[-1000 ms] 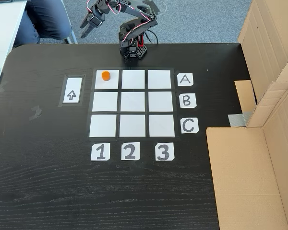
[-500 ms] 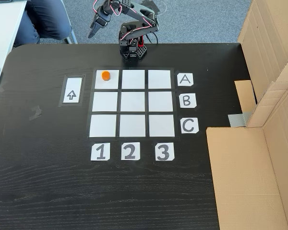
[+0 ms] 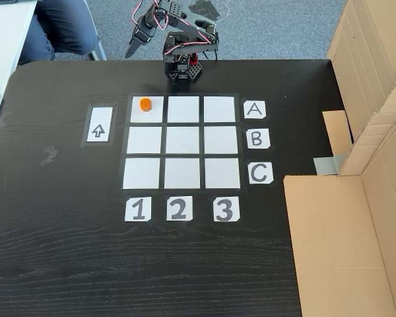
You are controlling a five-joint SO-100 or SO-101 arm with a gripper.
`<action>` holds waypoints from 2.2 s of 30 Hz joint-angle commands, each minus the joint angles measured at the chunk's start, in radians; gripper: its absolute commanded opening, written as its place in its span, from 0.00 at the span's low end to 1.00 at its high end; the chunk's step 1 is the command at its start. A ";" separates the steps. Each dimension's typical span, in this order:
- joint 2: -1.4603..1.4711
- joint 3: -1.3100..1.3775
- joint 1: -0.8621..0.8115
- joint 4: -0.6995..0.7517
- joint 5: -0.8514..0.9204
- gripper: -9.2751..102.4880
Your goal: Pick up the round, orange token and place it in the grid on square A1.
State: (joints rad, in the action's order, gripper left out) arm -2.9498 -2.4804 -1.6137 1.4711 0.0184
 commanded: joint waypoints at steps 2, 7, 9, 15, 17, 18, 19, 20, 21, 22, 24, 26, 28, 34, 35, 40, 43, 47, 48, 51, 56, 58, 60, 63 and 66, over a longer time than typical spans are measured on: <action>-0.031 -0.040 -0.028 -0.037 0.005 0.35; -0.086 -0.100 -0.051 -0.057 0.003 0.35; -0.107 -0.121 -0.058 -0.066 0.002 0.35; -0.158 -0.178 -0.083 -0.083 0.000 0.34; -0.166 -0.189 -0.084 -0.084 0.002 0.34; -0.172 -0.193 -0.086 -0.086 0.003 0.34; -0.179 -0.202 -0.089 -0.089 0.003 0.34; -0.192 -0.215 -0.091 -0.095 0.003 0.34; -0.202 -0.229 -0.094 -0.101 0.003 0.34; -0.215 -0.245 -0.095 -0.107 0.000 0.34; -0.230 -0.270 -0.098 -0.112 0.000 0.34; -0.236 -0.288 -0.103 -0.120 -0.003 0.34; -0.250 -0.310 -0.103 -0.140 -0.015 0.34; -0.272 -0.345 -0.107 -0.172 -0.035 0.31; -0.279 -0.354 -0.107 -0.178 -0.037 0.30; -0.331 -0.423 -0.115 -0.239 -0.043 0.21; -0.357 -0.457 -0.118 -0.262 -0.046 0.15; -0.373 -0.506 -0.118 -0.270 -0.038 0.10; -0.373 -0.509 -0.118 -0.270 -0.038 0.09; -0.373 -0.514 -0.118 -0.272 -0.040 0.08; -0.373 -0.522 -0.118 -0.275 -0.043 0.08; -0.374 -0.522 -0.118 -0.275 -0.043 0.08; -0.374 -0.522 -0.118 -0.275 -0.043 0.08; -0.374 -0.522 -0.118 -0.275 -0.043 0.08; -0.374 -0.522 -0.118 -0.275 -0.043 0.08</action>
State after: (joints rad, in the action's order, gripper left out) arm -3.3180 -3.0066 -1.7089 1.2103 -0.0199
